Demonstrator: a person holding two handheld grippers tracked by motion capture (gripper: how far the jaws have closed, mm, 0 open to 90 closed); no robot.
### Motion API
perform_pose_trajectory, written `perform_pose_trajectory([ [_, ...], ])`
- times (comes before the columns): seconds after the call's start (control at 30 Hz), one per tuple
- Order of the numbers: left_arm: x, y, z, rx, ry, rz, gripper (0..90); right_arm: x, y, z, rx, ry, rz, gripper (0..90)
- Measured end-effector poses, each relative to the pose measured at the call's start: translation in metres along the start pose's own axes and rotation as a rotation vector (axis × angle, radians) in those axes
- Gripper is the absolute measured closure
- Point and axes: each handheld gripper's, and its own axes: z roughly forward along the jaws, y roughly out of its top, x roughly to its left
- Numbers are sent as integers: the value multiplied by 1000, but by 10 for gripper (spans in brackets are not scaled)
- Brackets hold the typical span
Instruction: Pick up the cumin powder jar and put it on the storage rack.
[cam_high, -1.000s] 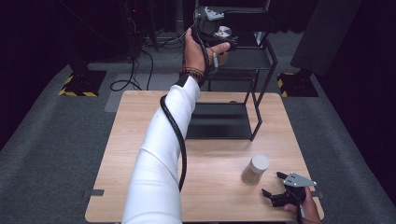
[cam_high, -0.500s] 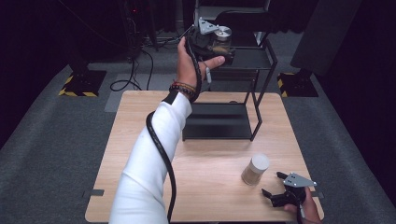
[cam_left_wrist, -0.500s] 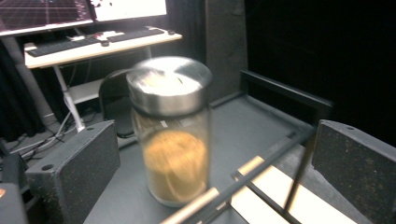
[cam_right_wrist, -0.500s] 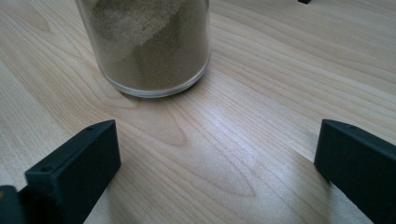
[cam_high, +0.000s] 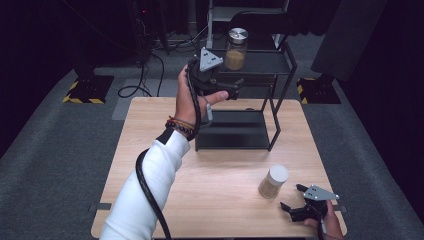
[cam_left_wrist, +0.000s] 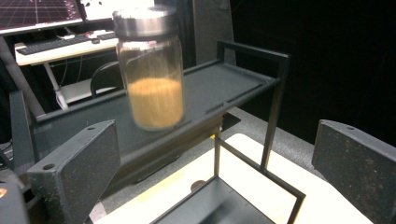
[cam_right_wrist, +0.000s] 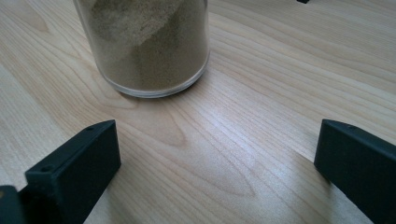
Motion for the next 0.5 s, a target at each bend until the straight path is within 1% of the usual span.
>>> perform_pose_trajectory([
  [0.03,-1,-7,-3,-12,-2,2,10,0,0,0,0,0,0,0],
  [0.1,-1,-19,-8,-32,-20,-8,10,0,0,0,-1,-1,-1,0],
  [0.17,-2,-30,-13,-32,-21,2,10,0,0,0,-1,-1,-1,0],
  [0.2,-4,-37,-17,-32,-13,3,10,0,0,0,-1,-1,-1,0],
  [0.27,-5,-48,-23,-29,-13,3,10,0,0,0,-1,0,0,0],
  [0.37,-9,-63,-30,-22,-4,19,10,0,0,0,-1,-1,0,0],
  [0.47,-10,-79,-37,-23,-21,30,9,0,0,0,-1,0,0,0],
  [0.5,-10,-85,-39,-20,-24,45,8,0,0,0,-2,-1,-2,0],
])
